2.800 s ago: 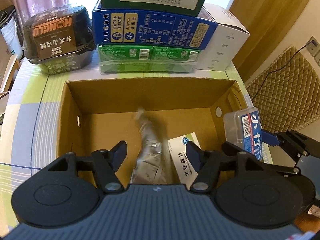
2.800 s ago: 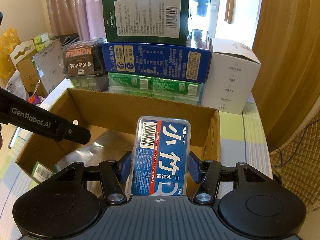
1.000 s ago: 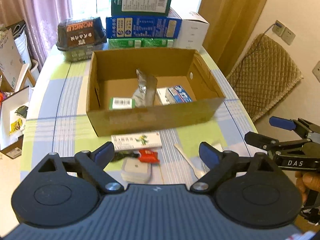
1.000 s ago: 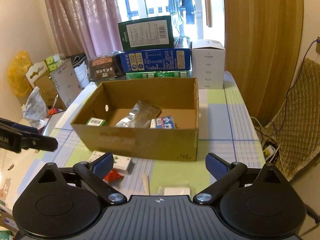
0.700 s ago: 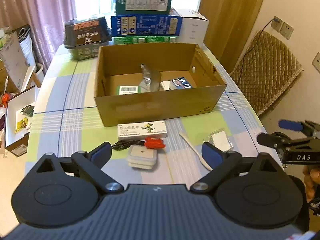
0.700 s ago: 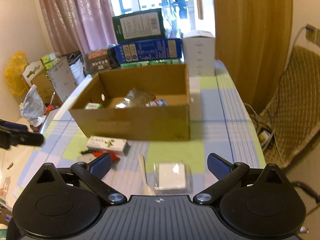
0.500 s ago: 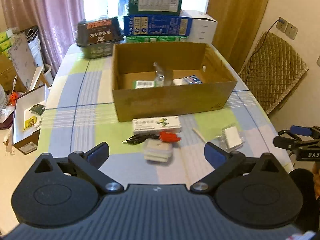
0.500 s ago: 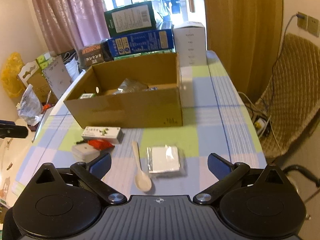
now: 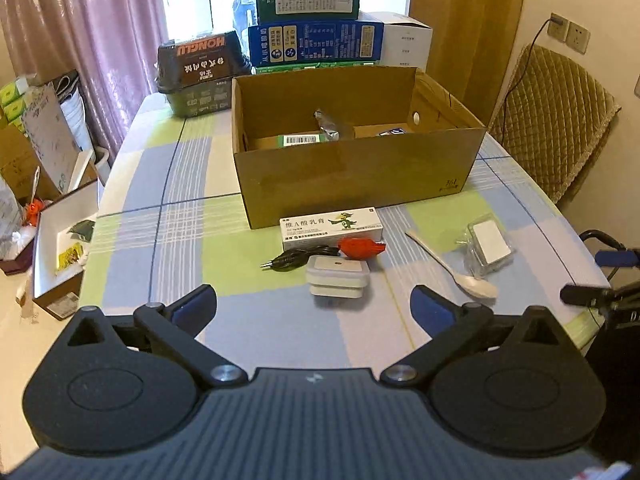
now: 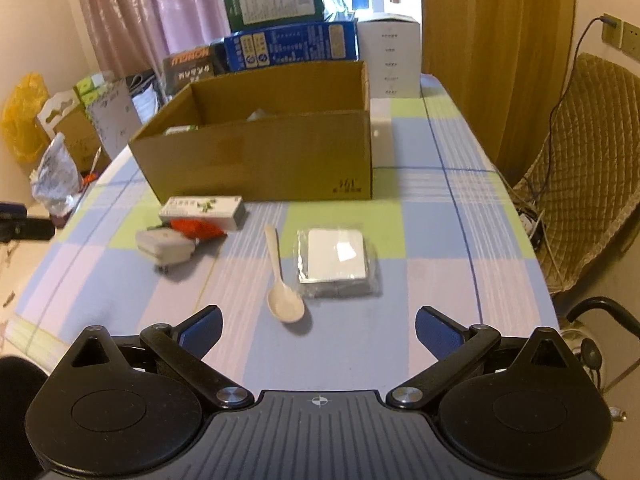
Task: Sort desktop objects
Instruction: 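Withdraw both tools back toward the remaining items on the table, then grasp the white square charger with the left tool while the right tool grasps the white spoon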
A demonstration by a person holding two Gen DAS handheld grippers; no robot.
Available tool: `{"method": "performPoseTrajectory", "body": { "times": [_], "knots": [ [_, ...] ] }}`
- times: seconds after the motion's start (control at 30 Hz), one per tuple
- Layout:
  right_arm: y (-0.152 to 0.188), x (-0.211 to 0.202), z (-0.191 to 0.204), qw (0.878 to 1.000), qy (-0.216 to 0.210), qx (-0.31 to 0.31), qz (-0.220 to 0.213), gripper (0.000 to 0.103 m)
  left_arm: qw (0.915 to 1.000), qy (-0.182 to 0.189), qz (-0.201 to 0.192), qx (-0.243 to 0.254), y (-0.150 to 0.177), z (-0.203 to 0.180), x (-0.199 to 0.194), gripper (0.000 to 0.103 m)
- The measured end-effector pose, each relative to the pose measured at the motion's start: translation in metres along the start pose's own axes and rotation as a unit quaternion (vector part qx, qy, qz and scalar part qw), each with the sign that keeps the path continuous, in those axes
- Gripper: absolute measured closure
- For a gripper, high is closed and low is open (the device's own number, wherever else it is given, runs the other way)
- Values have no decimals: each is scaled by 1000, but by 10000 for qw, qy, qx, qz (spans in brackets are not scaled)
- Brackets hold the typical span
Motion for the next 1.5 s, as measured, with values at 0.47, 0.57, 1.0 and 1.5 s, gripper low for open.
{"method": "performPoseTrajectory", "body": {
  "times": [0.47,0.57,1.0,1.5],
  "knots": [
    [23,56,18,9982,-350,-196,444,11,9988,176,353,281,23,-10,59,2],
    [24,70,21,9976,-391,-260,507,15,9981,233,436,369,24,-10,74,3],
    [19,110,26,9970,-621,-177,424,42,9956,477,586,547,16,-8,125,6],
    [11,127,39,9975,-542,-422,191,60,9945,536,661,605,16,-14,147,6]
  ]
}}
Point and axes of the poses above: each gripper's, at about its wrist camera, not at the fingertips, and x roughly the way its jaws point, z to its left, y to its underside, the point moved 8 cm from there along x, roughly the way its jaws point, and after that the axes turned 6 degrees about -x, right-handed, at the moved point
